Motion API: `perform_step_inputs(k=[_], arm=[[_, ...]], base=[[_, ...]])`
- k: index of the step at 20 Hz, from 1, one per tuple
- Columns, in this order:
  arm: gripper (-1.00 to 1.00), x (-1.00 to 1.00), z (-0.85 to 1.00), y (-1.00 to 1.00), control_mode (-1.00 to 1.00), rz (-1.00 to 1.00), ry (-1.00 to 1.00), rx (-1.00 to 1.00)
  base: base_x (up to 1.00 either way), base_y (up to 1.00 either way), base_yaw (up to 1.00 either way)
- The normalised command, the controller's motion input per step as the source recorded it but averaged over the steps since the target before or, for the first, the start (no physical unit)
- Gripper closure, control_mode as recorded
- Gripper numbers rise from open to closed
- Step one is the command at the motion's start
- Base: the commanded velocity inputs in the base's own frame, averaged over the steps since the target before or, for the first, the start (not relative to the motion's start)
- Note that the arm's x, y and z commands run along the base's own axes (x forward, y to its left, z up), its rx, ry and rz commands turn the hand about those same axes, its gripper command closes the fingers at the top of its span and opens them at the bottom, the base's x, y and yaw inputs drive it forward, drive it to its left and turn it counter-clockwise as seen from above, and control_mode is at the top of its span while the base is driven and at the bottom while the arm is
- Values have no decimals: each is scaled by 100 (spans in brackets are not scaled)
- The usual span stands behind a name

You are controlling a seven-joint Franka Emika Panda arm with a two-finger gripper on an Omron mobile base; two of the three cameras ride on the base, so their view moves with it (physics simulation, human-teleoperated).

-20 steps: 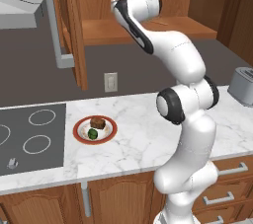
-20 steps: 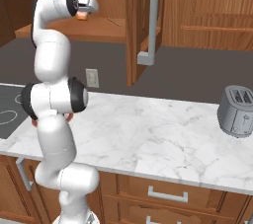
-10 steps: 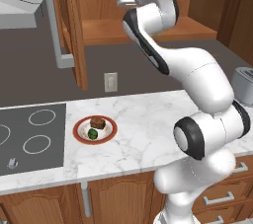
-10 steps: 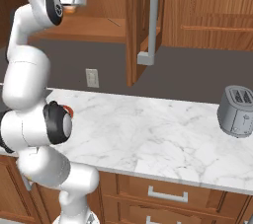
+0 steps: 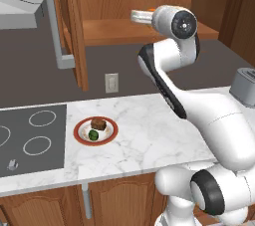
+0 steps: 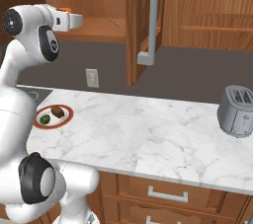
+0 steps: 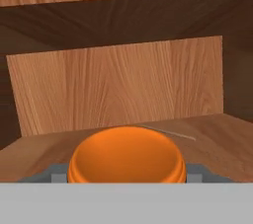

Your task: Pick the avocado and bread from the counter and place them on the plate. Then pick the jam from the cabinet and place it next to the plate. Lastly close the cabinet door.

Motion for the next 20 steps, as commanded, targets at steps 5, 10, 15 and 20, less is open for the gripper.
perform_step_inputs(k=[5,10,15,20], arm=[[100,-100,25,-11,-100,3,4,6],[100,-100,24,0,-100,12,2,0],[100,-74,3,0,-100,16,17,0],[100,-31,-24,0,-100,17,27,0]], base=[[0,0,0],[0,0,0],[0,0,0],[0,0,0]])
